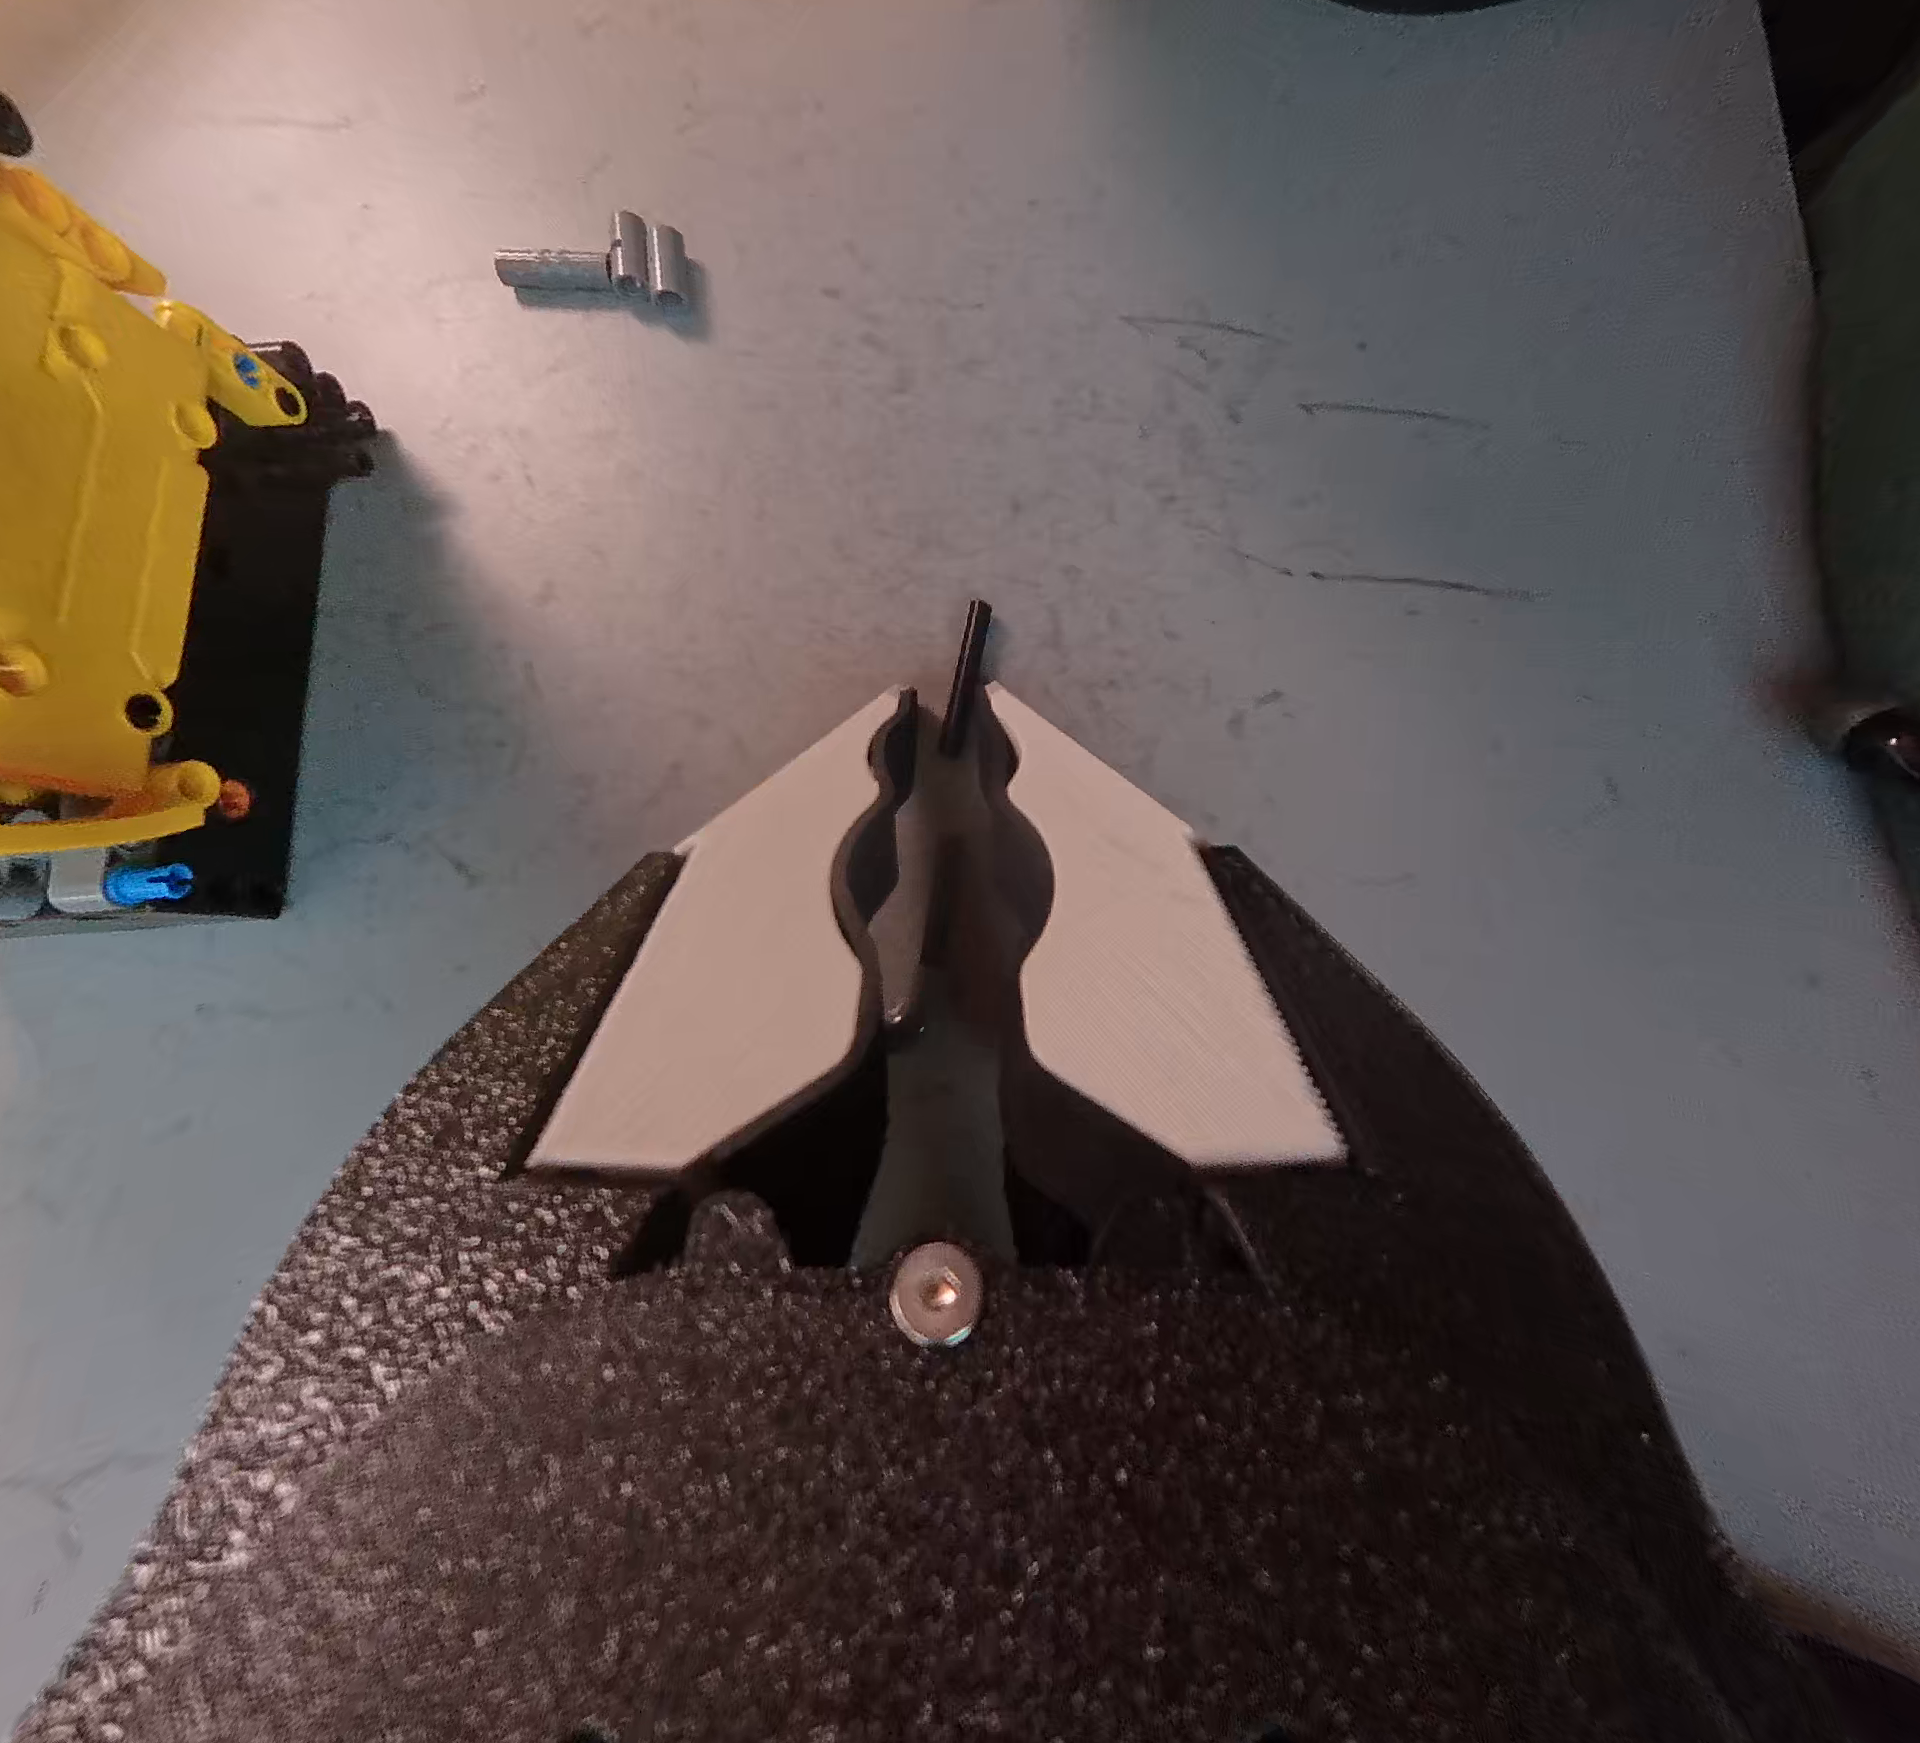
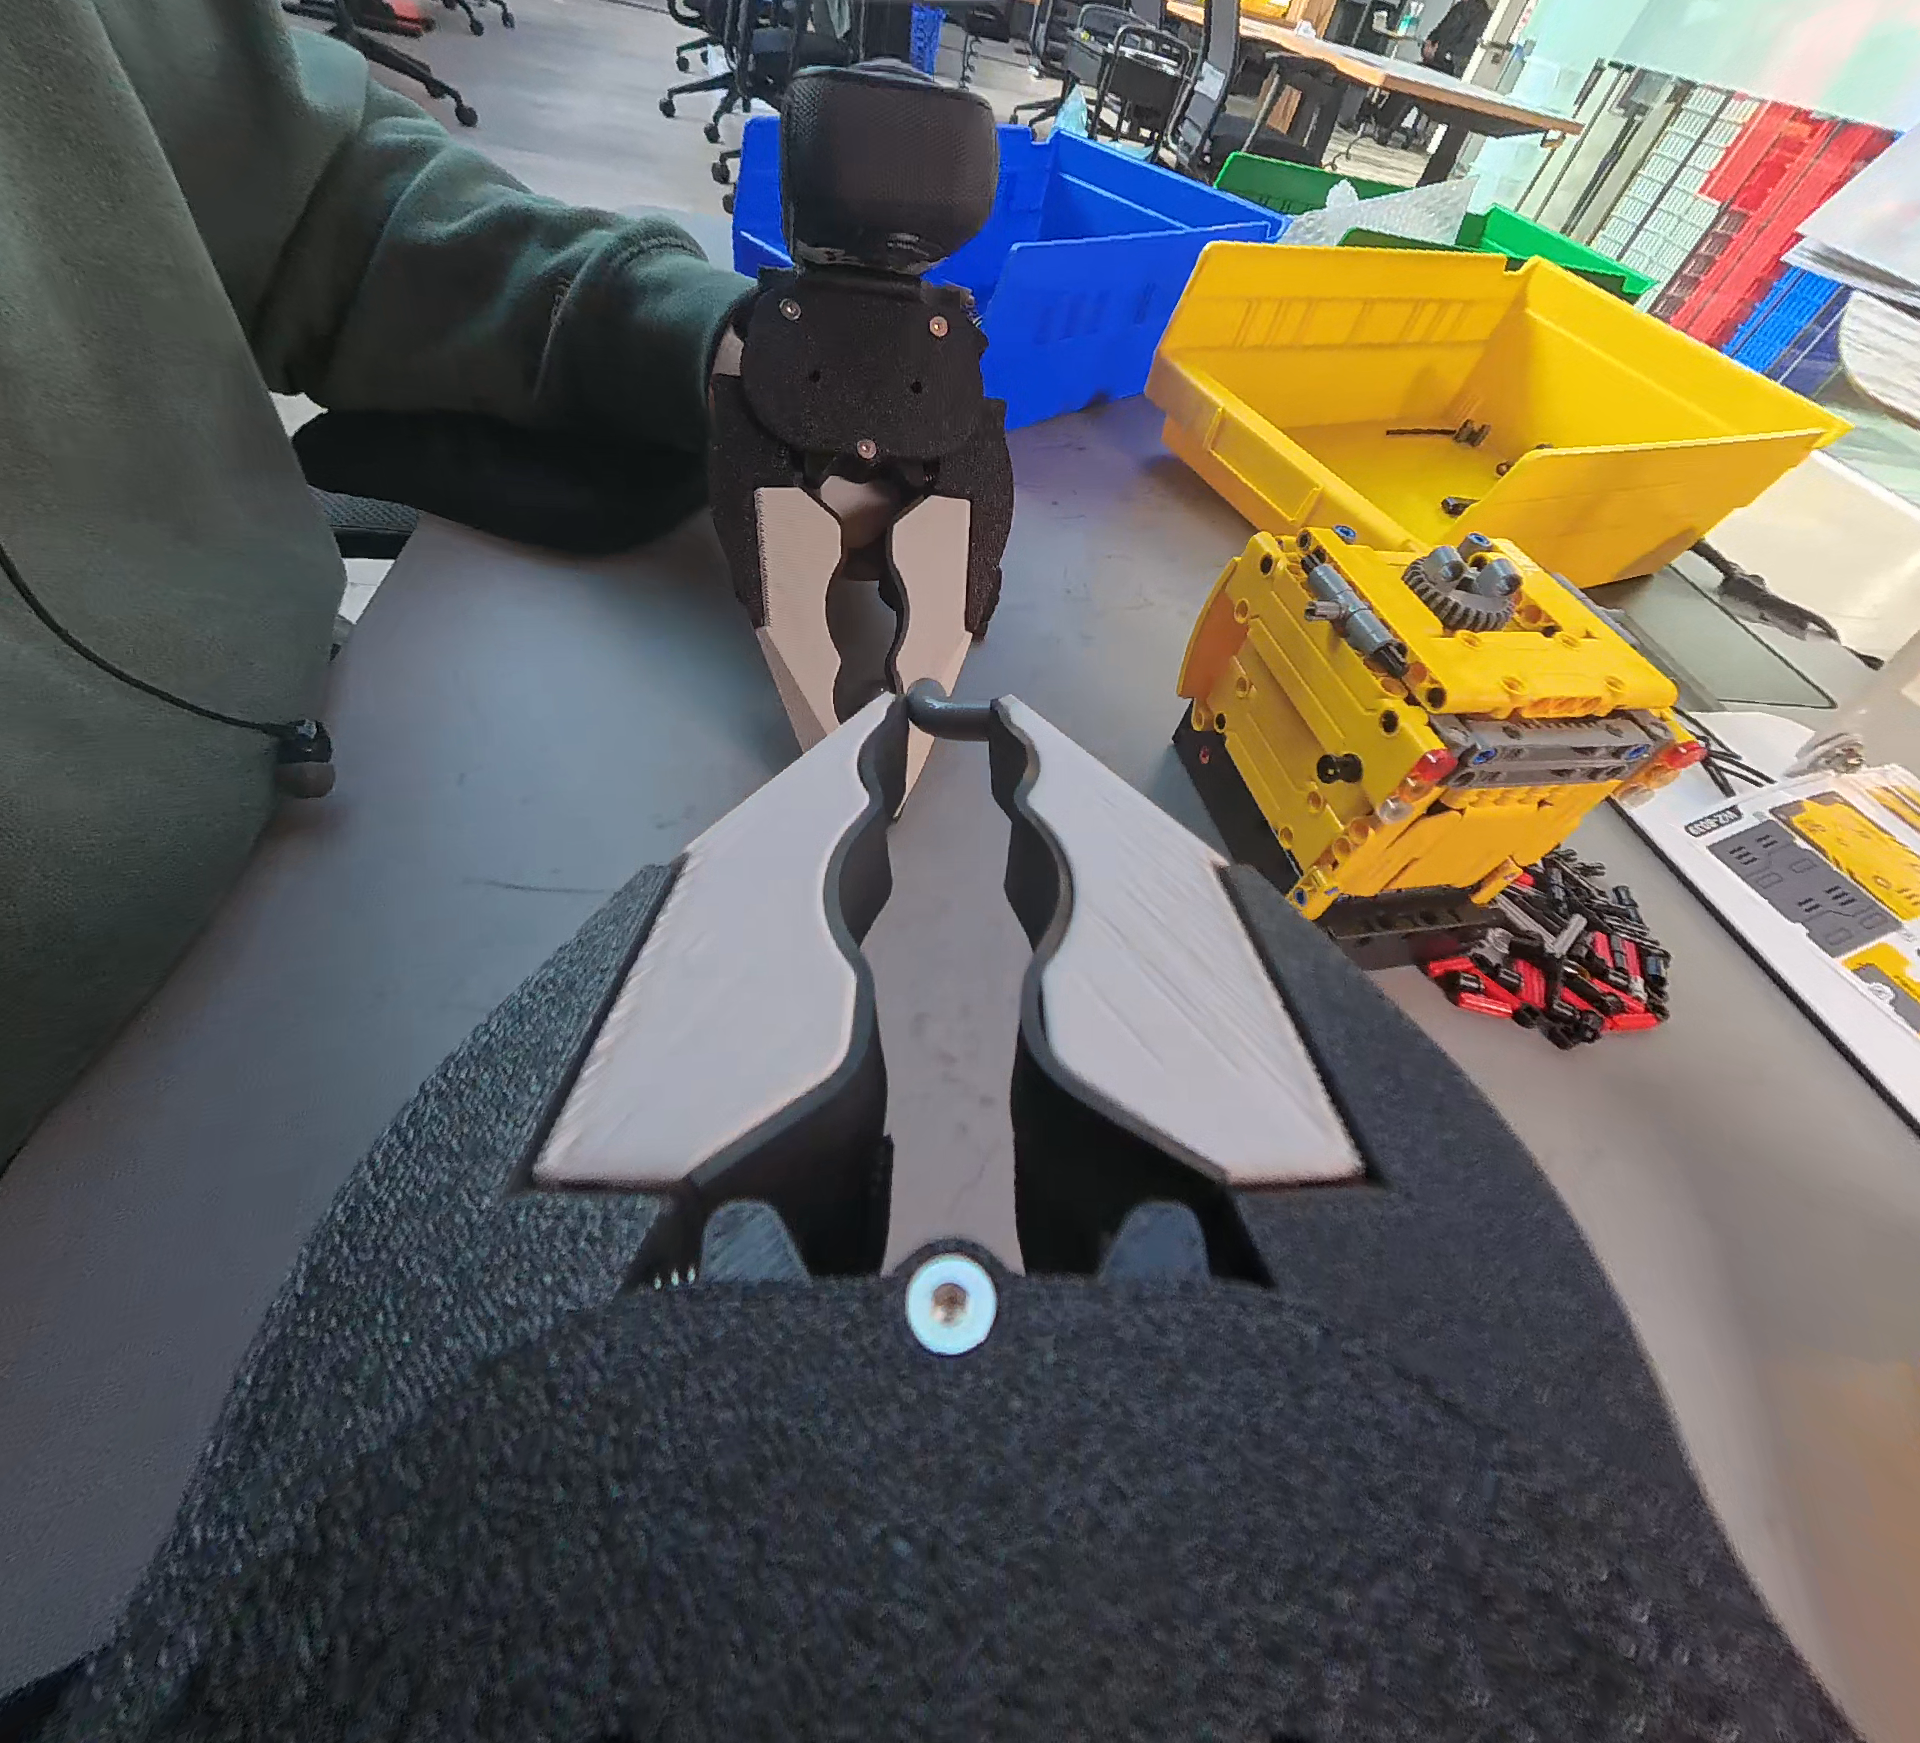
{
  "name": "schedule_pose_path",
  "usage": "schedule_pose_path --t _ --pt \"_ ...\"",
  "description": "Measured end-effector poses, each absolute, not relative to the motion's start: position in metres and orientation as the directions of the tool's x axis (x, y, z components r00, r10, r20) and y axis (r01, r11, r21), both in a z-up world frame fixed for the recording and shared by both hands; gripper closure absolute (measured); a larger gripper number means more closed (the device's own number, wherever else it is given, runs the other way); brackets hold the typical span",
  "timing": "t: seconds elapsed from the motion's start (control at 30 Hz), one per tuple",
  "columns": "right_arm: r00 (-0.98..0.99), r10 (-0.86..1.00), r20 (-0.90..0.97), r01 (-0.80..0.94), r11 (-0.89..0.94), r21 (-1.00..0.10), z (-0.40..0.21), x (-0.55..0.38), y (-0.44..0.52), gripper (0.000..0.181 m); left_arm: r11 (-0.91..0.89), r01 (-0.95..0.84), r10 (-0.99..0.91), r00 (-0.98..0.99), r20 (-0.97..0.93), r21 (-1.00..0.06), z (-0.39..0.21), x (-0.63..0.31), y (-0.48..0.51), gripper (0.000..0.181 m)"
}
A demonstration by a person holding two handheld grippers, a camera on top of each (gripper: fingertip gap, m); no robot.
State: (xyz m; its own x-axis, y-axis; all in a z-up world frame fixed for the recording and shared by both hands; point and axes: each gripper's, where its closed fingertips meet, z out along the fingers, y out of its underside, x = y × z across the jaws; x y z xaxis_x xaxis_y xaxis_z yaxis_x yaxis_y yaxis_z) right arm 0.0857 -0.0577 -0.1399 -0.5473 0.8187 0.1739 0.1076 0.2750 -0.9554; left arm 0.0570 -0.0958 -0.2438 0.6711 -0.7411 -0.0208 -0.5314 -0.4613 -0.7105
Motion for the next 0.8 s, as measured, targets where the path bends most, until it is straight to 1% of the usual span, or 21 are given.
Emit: schedule_pose_path --t 0.13,0.27,0.33,0.43,0.5,0.63,0.8 --pt "-0.547 0.822 0.157 0.127 0.267 -0.955 -0.145 0.084 -0.055 0.166 -0.410 -0.583 -0.754 0.649 -0.099 -0.701 -0.244 0.059 -0.094 0.178" --pt "-0.553 0.822 0.134 0.138 0.249 -0.959 -0.148 0.083 -0.055 0.166 -0.435 -0.556 -0.751 0.658 -0.055 -0.709 -0.243 0.059 -0.092 0.179" --pt "-0.562 0.817 0.130 0.142 0.250 -0.958 -0.150 0.085 -0.056 0.166 -0.447 -0.484 -0.749 0.663 0.019 -0.752 -0.234 0.064 -0.092 0.179" --pt "-0.600 0.794 0.097 0.146 0.228 -0.963 -0.151 0.090 -0.062 0.166 -0.422 -0.307 -0.767 0.622 0.155 -0.853 -0.195 0.074 -0.096 0.179" --pt "-0.635 0.771 0.058 0.154 0.200 -0.968 -0.150 0.093 -0.069 0.167 -0.403 -0.235 -0.779 0.595 0.197 -0.885 -0.178 0.078 -0.099 0.179" --pt "-0.674 0.738 0.001 0.172 0.159 -0.972 -0.152 0.093 -0.079 0.166 -0.400 -0.158 -0.782 0.573 0.246 -0.903 -0.164 0.081 -0.103 0.179" --pt "-0.682 0.731 -0.040 0.203 0.137 -0.970 -0.158 0.089 -0.084 0.166 -0.410 -0.171 -0.777 0.580 0.246 -0.896 -0.166 0.081 -0.103 0.179"
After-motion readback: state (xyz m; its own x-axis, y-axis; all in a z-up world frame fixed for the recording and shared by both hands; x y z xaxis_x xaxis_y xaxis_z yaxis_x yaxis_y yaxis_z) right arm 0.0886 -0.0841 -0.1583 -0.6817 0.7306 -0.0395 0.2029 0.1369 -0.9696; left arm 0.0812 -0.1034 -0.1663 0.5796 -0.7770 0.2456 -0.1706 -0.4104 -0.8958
